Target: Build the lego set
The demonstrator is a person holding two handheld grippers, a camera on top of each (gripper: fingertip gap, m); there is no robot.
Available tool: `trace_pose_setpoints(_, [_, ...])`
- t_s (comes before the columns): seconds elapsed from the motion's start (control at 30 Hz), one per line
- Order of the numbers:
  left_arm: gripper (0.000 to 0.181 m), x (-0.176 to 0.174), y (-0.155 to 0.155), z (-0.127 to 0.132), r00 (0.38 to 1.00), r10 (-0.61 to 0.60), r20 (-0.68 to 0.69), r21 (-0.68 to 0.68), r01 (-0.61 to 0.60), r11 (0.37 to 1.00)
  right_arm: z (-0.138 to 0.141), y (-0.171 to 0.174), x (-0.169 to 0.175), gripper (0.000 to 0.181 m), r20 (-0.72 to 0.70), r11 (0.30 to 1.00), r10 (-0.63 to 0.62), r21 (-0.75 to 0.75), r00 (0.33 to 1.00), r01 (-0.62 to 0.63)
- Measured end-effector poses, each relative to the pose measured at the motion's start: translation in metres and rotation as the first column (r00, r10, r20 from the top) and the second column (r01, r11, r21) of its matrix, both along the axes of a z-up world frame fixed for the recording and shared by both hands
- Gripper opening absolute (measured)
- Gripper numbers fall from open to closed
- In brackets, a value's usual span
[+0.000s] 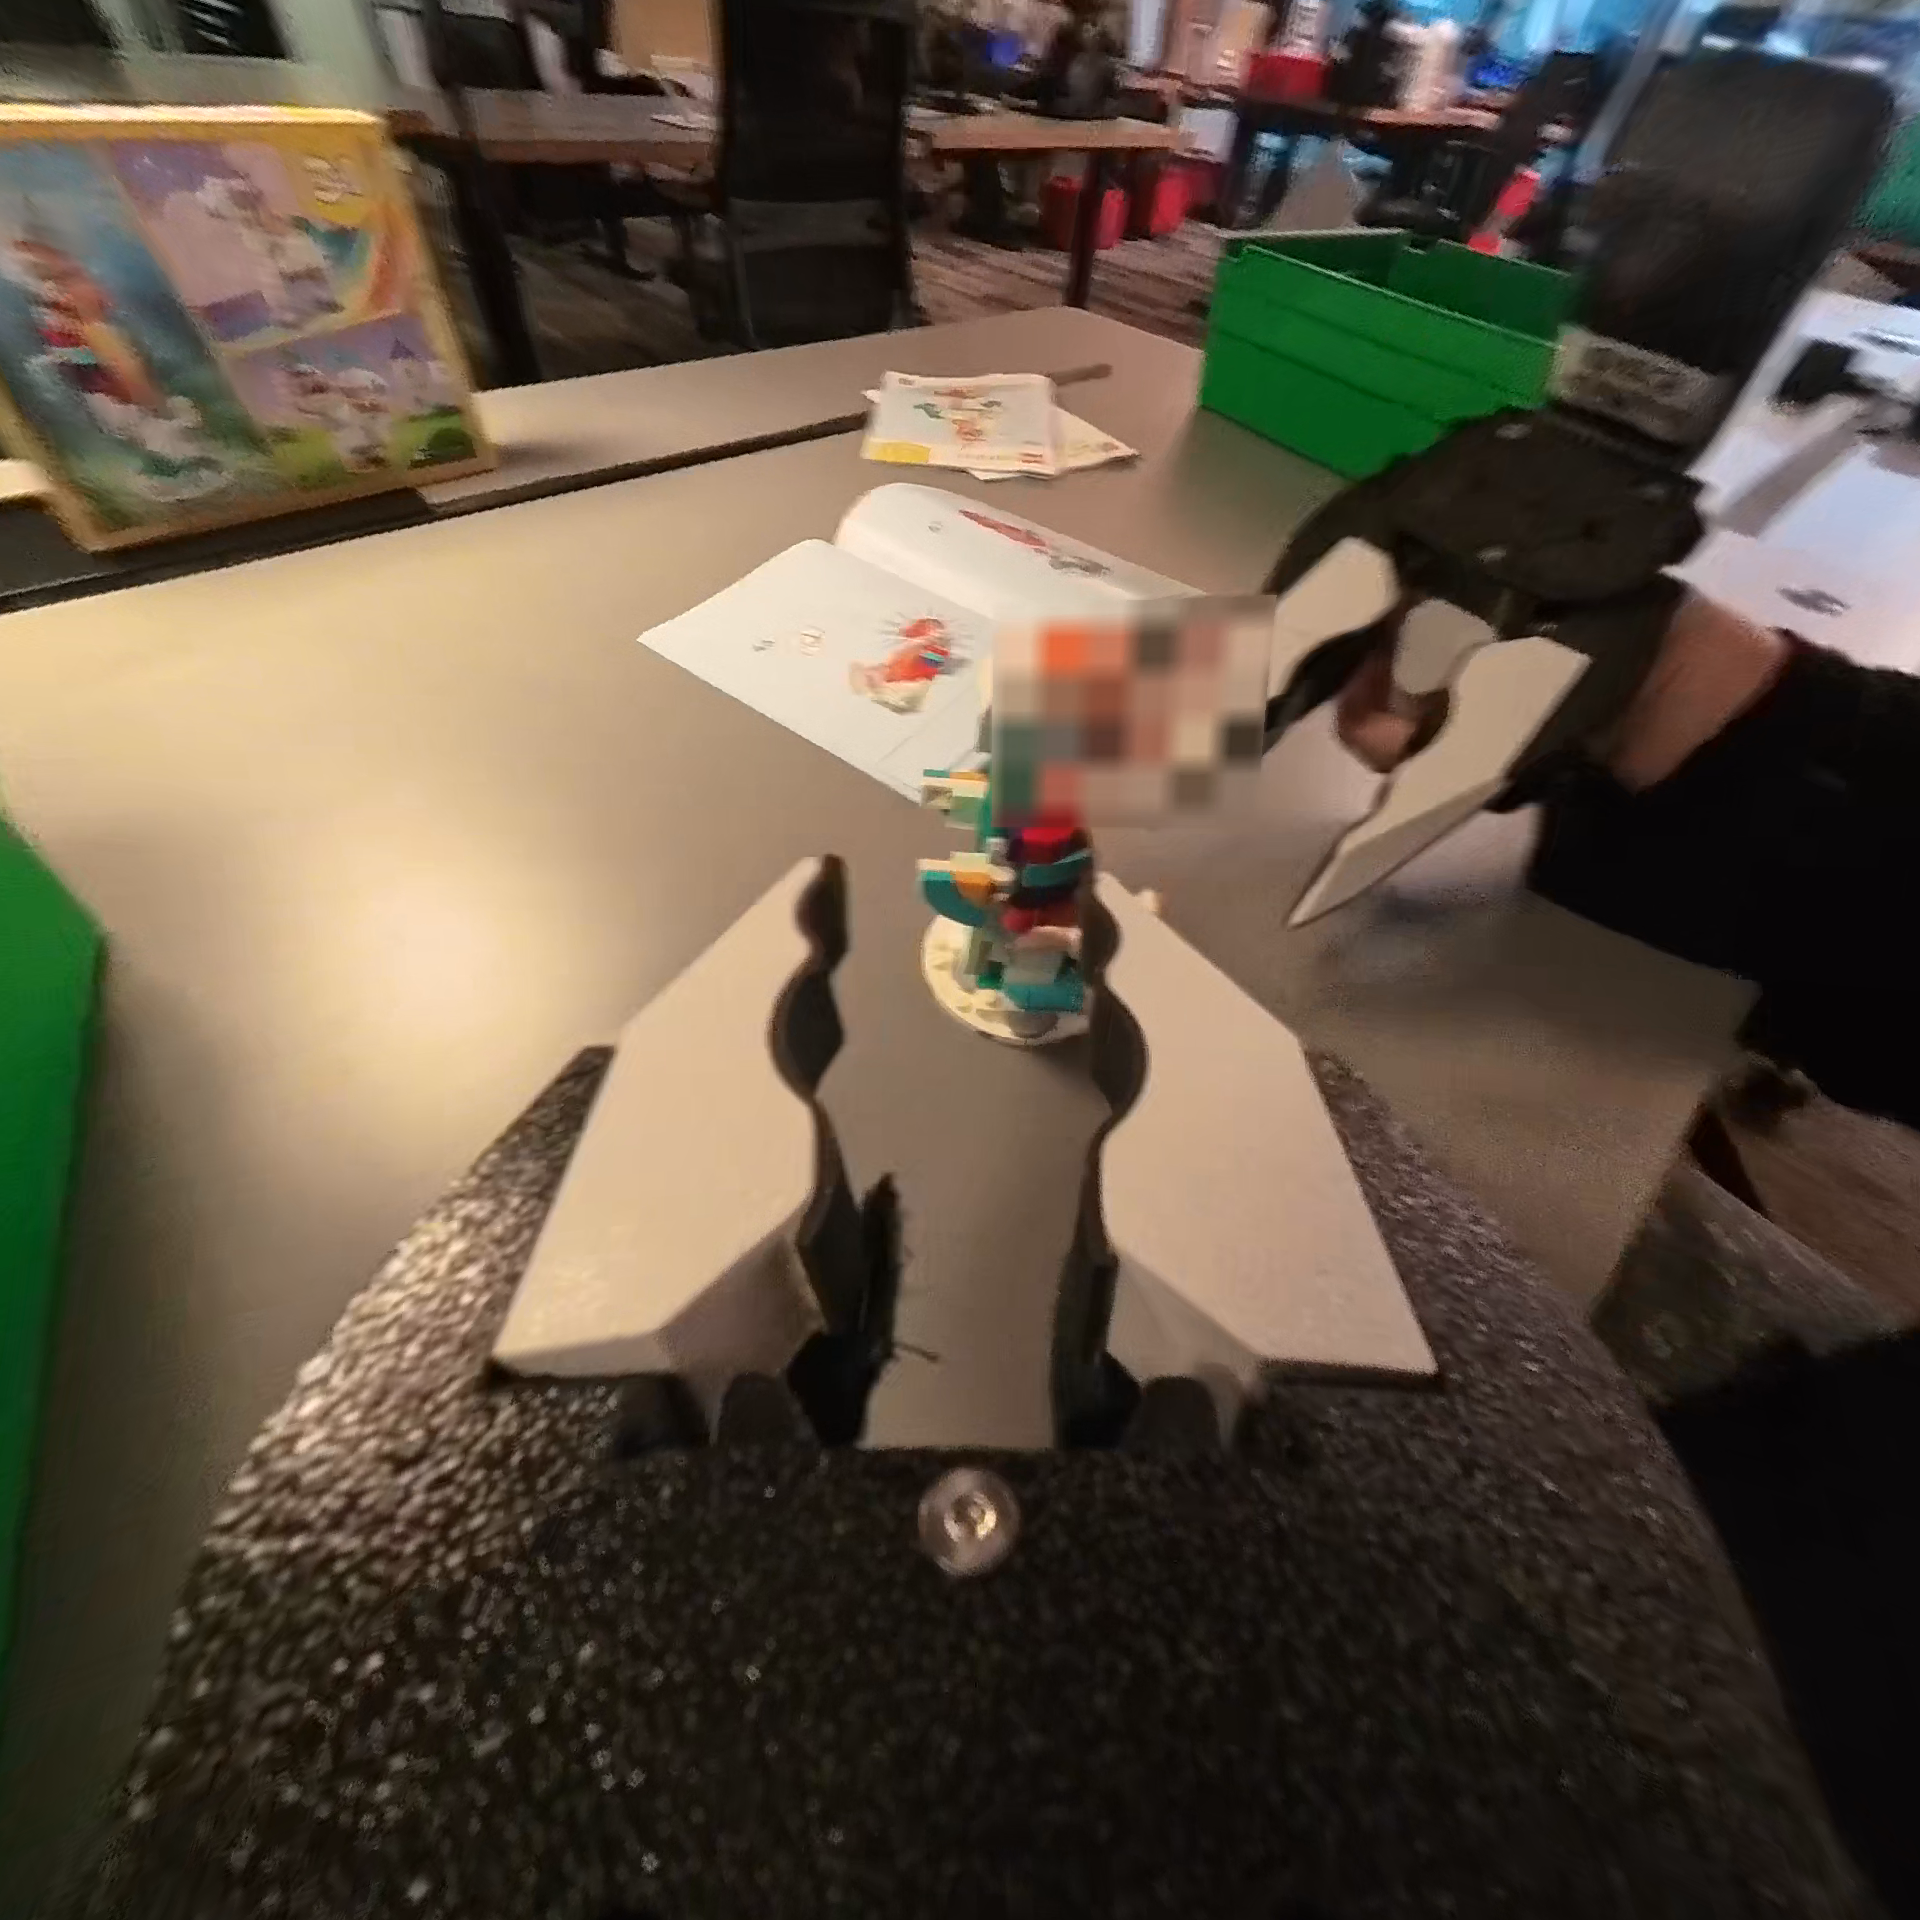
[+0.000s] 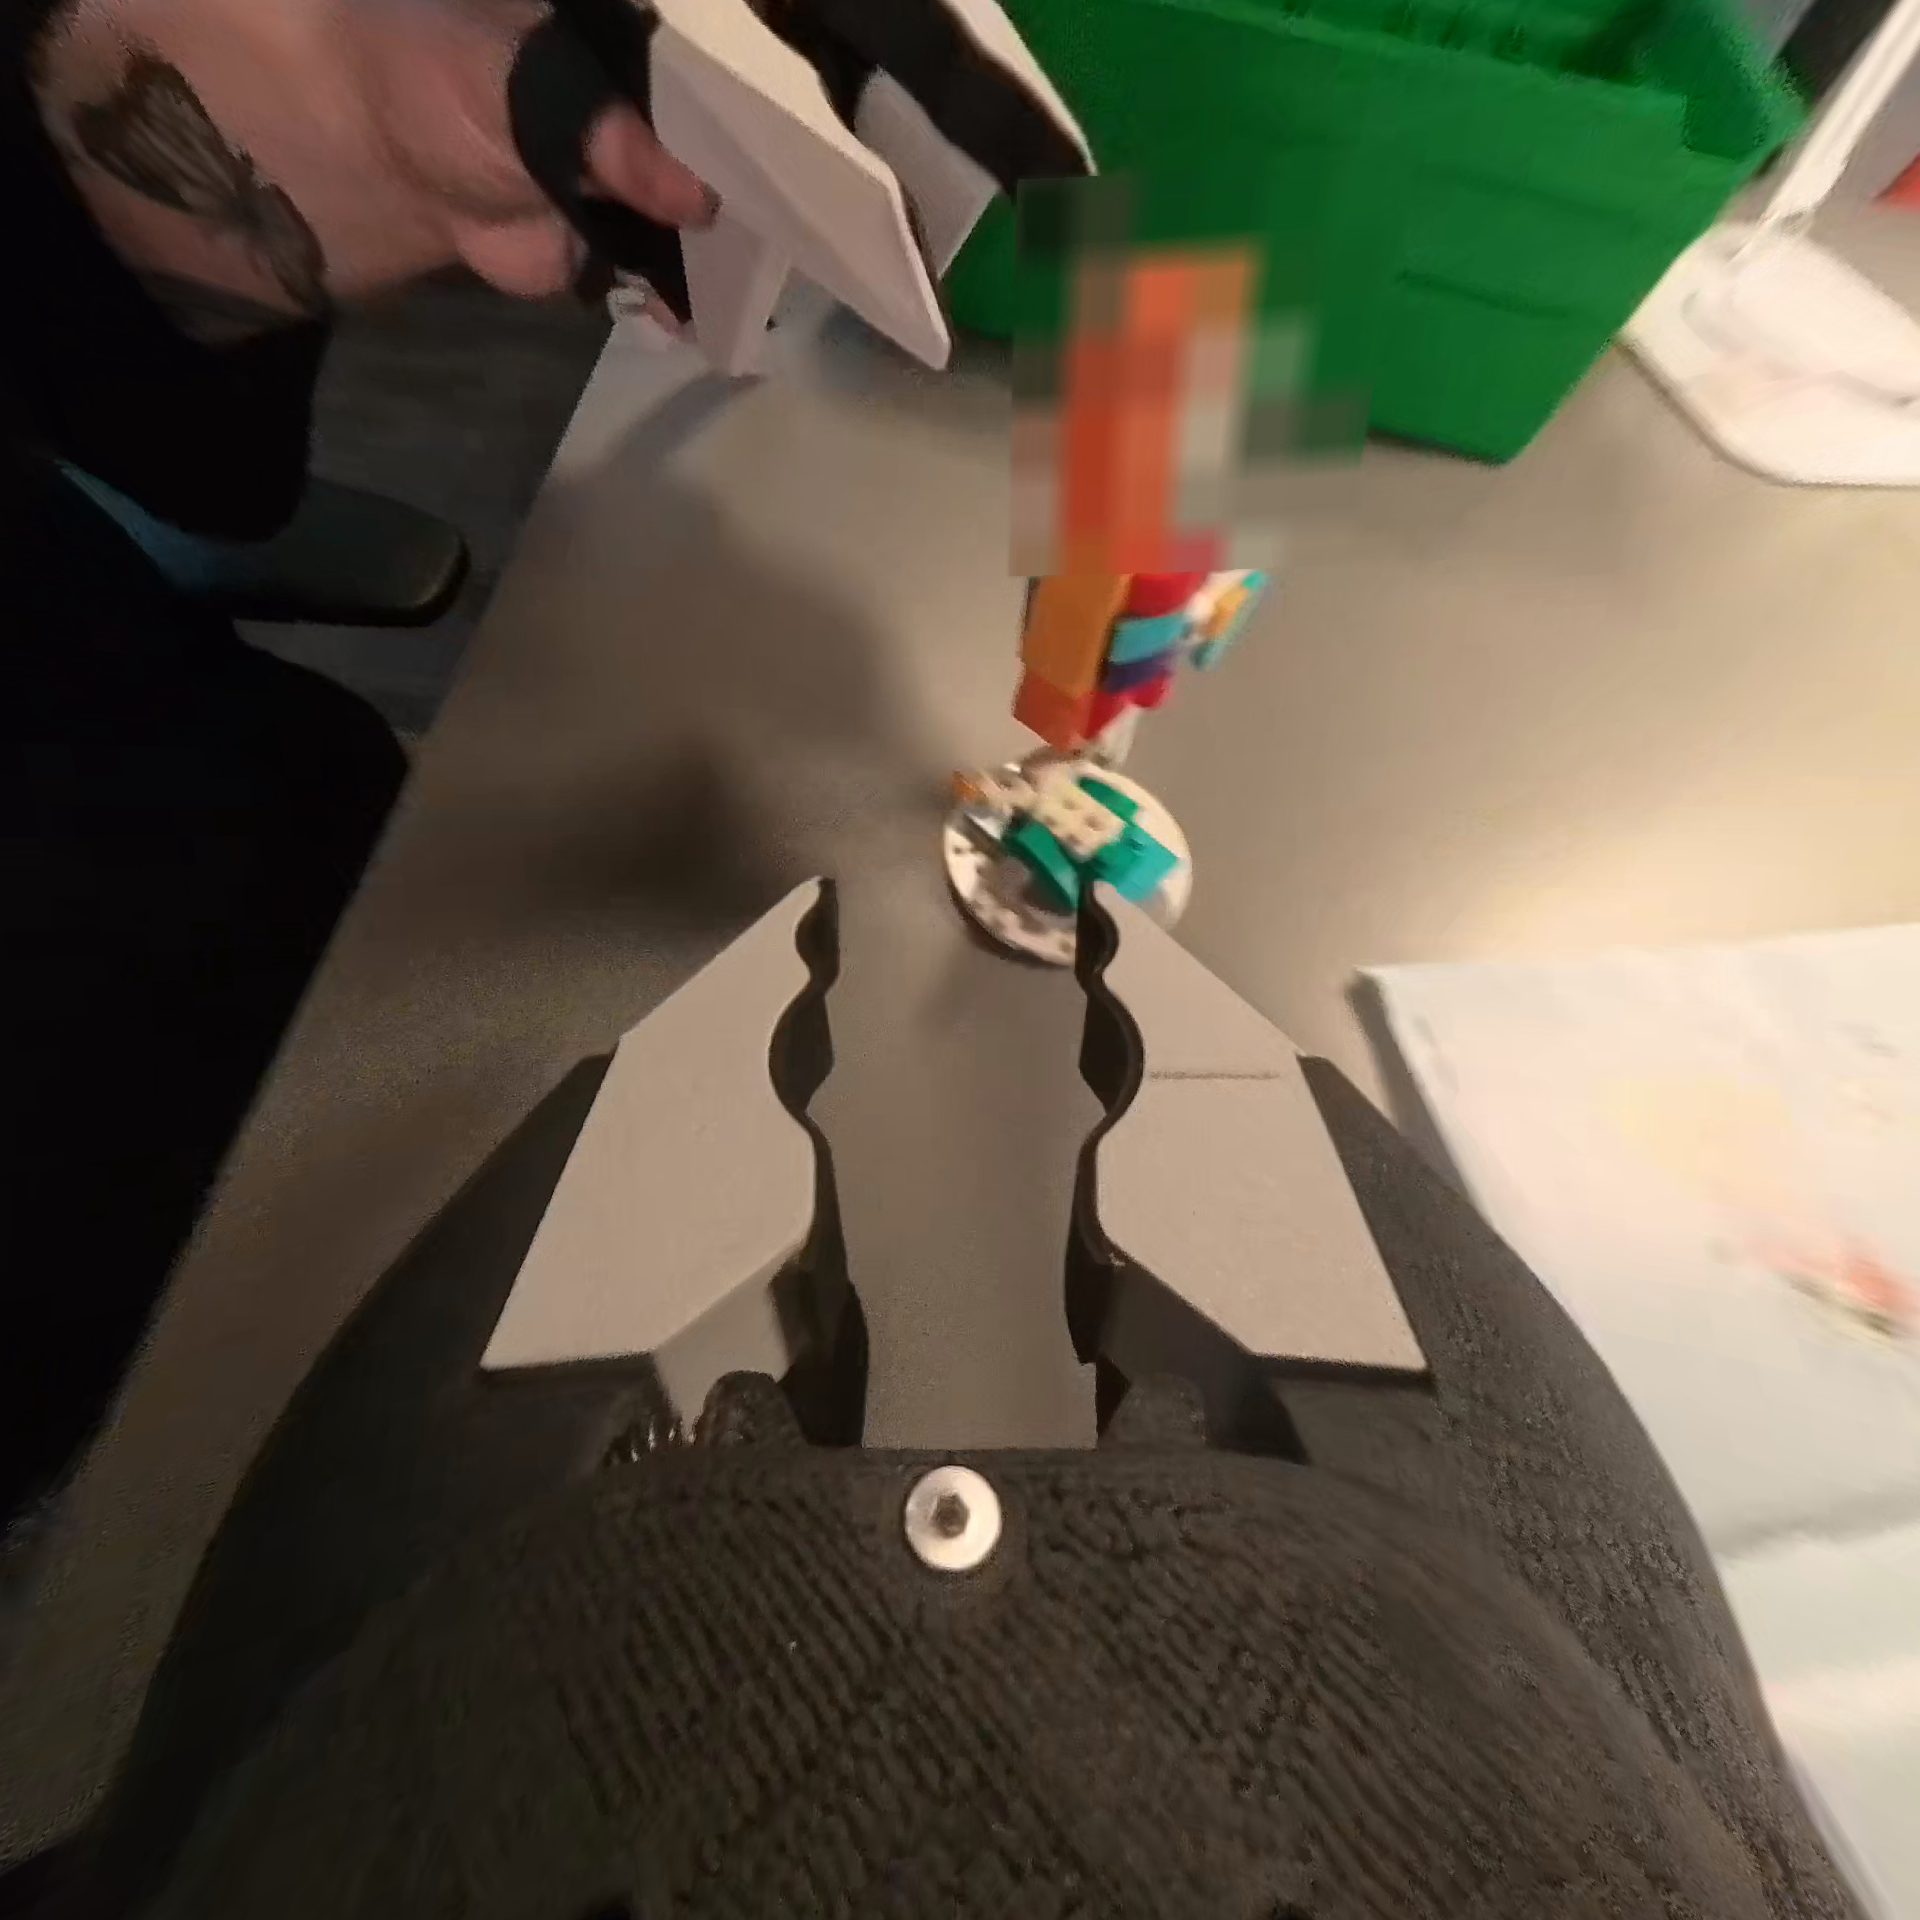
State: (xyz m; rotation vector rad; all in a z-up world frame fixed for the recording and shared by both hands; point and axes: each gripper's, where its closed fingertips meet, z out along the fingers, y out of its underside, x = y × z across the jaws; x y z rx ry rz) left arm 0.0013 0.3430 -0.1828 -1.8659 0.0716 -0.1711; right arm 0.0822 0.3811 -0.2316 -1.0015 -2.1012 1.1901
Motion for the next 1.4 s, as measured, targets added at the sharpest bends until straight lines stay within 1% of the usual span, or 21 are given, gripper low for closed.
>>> trace_pose_setpoints(0.07, [0.077, -0.020, 0.000, 0.004, 0.987, 0.161, -0.017, 0.046, -0.160, 0.986, 0.007, 0.031, 0.010, 0.039, -0.117, 0.997, -0.038, 0.066, 0.992, 0.046])
trace_pose_setpoints(0.13, [0.103, -0.028, -0.002, 0.006, 0.971, 0.237, -0.025, 0.071, -0.235, 0.969, 0.024, 0.088, 0.021, 0.036, -0.260, 0.968, -0.216, 0.068, 0.941, 0.241])
trace_pose_setpoints(0.17, [0.111, -0.027, -0.002, 0.005, 0.969, 0.246, -0.028, 0.063, -0.244, 0.968, 0.037, 0.120, 0.029, 0.036, -0.344, 0.933, -0.319, 0.047, 0.883, 0.356])
trace_pose_setpoints(0.2, [0.116, -0.024, -0.002, 0.001, 0.969, 0.245, -0.039, 0.048, -0.243, 0.969, 0.051, 0.151, 0.040, 0.036, -0.439, 0.885, -0.409, 0.022, 0.800, 0.464])
trace_pose_setpoints(0.27, [0.119, -0.012, 0.003, -0.011, 0.979, 0.197, -0.057, 0.004, -0.197, 0.980, 0.080, 0.201, 0.068, 0.036, -0.609, 0.765, -0.527, -0.034, 0.594, 0.643])
trace_pose_setpoints(0.33, [0.121, 0.000, 0.011, -0.021, 0.986, 0.158, -0.063, -0.033, -0.160, 0.987, 0.100, 0.233, 0.096, 0.032, -0.708, 0.639, -0.591, -0.117, 0.387, 0.761])
trace_pose_setpoints(0.37, [0.122, 0.004, 0.016, -0.025, 0.986, 0.151, -0.067, -0.049, -0.154, 0.987, 0.107, 0.242, 0.106, 0.031, -0.730, 0.593, -0.612, -0.171, 0.303, 0.787])
trace_pose_setpoints(0.43, [0.124, 0.009, 0.027, -0.030, 0.985, 0.150, -0.089, -0.073, -0.156, 0.985, 0.112, 0.250, 0.114, 0.030, -0.738, 0.548, -0.639, -0.239, 0.217, 0.802])
trace_pose_setpoints(0.5, [0.125, 0.009, 0.038, -0.034, 0.980, 0.157, -0.120, -0.091, -0.169, 0.981, 0.107, 0.254, 0.113, 0.029, -0.745, 0.513, -0.637, -0.216, 0.199, 0.831])
trace_pose_setpoints(0.63, [0.124, 0.007, 0.055, -0.041, 0.974, 0.173, -0.149, -0.123, -0.192, 0.974, 0.096, 0.257, 0.104, 0.028, -0.754, 0.467, -0.615, -0.113, 0.230, 0.877])
trace_pose_setpoints(0.77, [0.119, -0.001, 0.057, -0.049, 0.957, 0.205, -0.205, -0.152, -0.238, 0.959, 0.089, 0.259, 0.102, 0.028, -0.716, 0.464, -0.648, -0.100, 0.260, 0.880])
trace_pose_setpoints(0.9, [0.116, -0.013, 0.051, -0.053, 0.944, 0.241, -0.225, -0.169, -0.281, 0.945, 0.090, 0.266, 0.108, 0.025, -0.703, 0.429, -0.675, -0.129, 0.223, 0.894])
trace_pose_setpoints(0.97, [0.122, -0.023, 0.046, -0.053, 0.930, 0.268, -0.250, -0.175, -0.316, 0.933, 0.091, 0.269, 0.112, 0.025, -0.702, 0.410, -0.684, -0.144, 0.199, 0.901])
trace_pose_setpoints(1.03, [0.136, -0.034, 0.037, -0.049, 0.913, 0.309, -0.266, -0.169, -0.360, 0.918, 0.092, 0.271, 0.114, 0.024, -0.711, 0.395, -0.679, -0.143, 0.183, 0.908])
trace_pose_setpoints(1.1, [0.143, -0.038, 0.024, -0.030, 0.885, 0.351, -0.307, -0.102, -0.397, 0.912, 0.093, 0.275, 0.116, 0.024, -0.737, 0.387, -0.651, -0.115, 0.183, 0.915])
trace_pose_setpoints(1.2, [0.127, -0.005, 0.018, 0.018, 0.838, 0.321, -0.442, 0.075, -0.322, 0.944, 0.088, 0.286, 0.114, 0.023, -0.776, 0.394, -0.584, -0.013, 0.239, 0.919])
trace_pose_setpoints(1.27, [0.110, 0.046, 0.037, 0.036, 0.840, 0.199, -0.505, 0.119, -0.161, 0.980, 0.082, 0.297, 0.111, 0.024, -0.775, 0.418, -0.567, 0.023, 0.281, 0.908])
trace_pose_setpoints(1.3, [0.096, 0.075, 0.051, 0.038, 0.835, 0.116, -0.538, 0.112, -0.065, 0.992, 0.081, 0.303, 0.110, 0.024, -0.767, 0.433, -0.572, 0.019, 0.291, 0.901])
trace_pose_setpoints(1.33, [0.062, 0.106, 0.066, 0.034, 0.810, -0.004, -0.586, 0.073, 0.058, 0.996, 0.080, 0.309, 0.109, 0.024, -0.760, 0.447, -0.580, 0.005, 0.294, 0.895])
trace_pose_setpoints(1.37, [0.040, 0.131, 0.082, 0.029, 0.769, -0.095, -0.633, 0.032, 0.149, 0.988, 0.081, 0.312, 0.108, 0.024, -0.758, 0.463, -0.581, -0.010, 0.295, 0.886])
trace_pose_setpoints(1.4, [0.038, 0.147, 0.102, 0.024, 0.734, -0.137, -0.666, 0.007, 0.189, 0.982, 0.083, 0.314, 0.108, 0.023, -0.761, 0.479, -0.577, -0.022, 0.296, 0.877])
